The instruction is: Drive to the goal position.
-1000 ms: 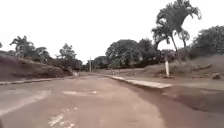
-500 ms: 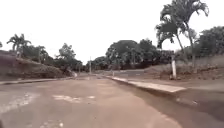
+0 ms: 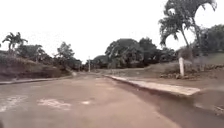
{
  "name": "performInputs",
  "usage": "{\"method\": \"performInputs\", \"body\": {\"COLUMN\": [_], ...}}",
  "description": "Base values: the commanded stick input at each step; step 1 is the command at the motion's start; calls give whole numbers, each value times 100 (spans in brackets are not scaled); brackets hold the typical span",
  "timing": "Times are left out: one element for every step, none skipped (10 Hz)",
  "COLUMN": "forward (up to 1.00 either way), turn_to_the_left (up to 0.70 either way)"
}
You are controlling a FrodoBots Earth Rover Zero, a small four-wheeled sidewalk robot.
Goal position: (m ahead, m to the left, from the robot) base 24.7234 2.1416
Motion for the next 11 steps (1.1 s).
{"method": "performInputs", "body": {"forward": [100,100,100,100,100,100,100,100,100,100,100], "turn_to_the_left": [0,0,0,0,0,0,0,0,0,0,0]}}
